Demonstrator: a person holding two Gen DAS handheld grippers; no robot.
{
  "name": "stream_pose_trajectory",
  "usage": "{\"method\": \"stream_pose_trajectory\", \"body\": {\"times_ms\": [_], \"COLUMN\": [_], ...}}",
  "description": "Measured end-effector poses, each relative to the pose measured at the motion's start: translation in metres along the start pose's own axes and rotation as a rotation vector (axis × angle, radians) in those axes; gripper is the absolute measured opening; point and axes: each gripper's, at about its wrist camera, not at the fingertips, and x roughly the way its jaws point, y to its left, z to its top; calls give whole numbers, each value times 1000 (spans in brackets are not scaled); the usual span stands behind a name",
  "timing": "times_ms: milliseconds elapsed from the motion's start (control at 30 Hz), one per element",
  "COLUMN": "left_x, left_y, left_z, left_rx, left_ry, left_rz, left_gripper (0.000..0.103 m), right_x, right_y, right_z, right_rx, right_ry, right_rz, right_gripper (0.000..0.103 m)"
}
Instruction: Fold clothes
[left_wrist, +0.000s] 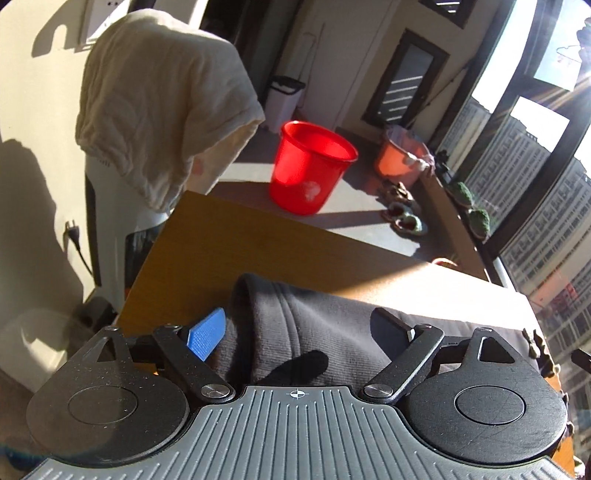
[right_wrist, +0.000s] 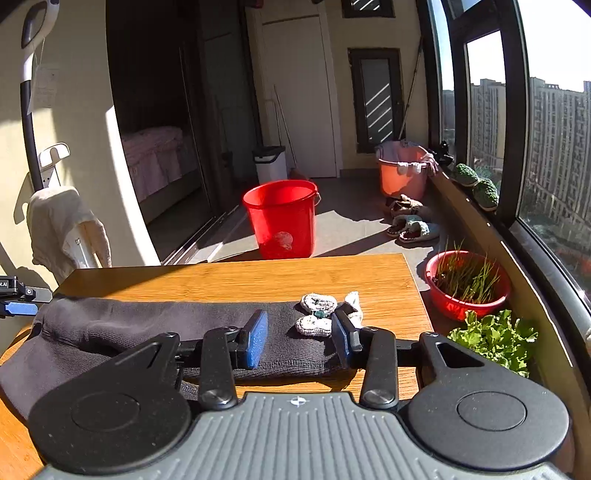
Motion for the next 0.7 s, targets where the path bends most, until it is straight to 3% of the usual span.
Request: {"method": "stream_pose_trajectory", "body": {"times_ms": [100, 167, 300, 400, 433, 500, 533, 567, 600, 700], "left_x": [24, 33, 42, 46, 47, 46, 45, 43, 36, -10], "left_y": [2, 4, 4, -2, -4, -13, -17, -19, -19, -24], "left_z": [15, 20, 21, 16, 14, 8, 5, 5, 6, 7], "left_rx": [16, 23, 49, 90, 107, 174, 201, 212, 201, 189], "left_ry": [33, 43, 53, 55, 54, 31, 24, 21, 8, -99], "left_rz": [51, 77, 75, 87, 94, 113, 130, 120, 103, 34], "left_gripper": [91, 93, 96, 88, 85, 64, 59, 46, 42, 41], "right_x": [27, 45, 74, 90, 91, 89, 84, 77, 68, 16], "right_y": [-19, -28, -29, -27, -25, -20, -17, -14, -12, -12], "right_z": [11, 13, 9, 5, 3, 2, 4, 8, 11, 20], "right_rx": [66, 99, 111, 109, 102, 81, 64, 46, 30, 8], "right_ry": [26, 54, 122, 155, 146, 140, 127, 104, 76, -52], "right_rz": [-9, -6, -15, -35, -28, -3, -7, -2, 2, 37], "right_gripper": [39, 44, 50, 50, 49, 29, 12, 12, 11, 4]}}
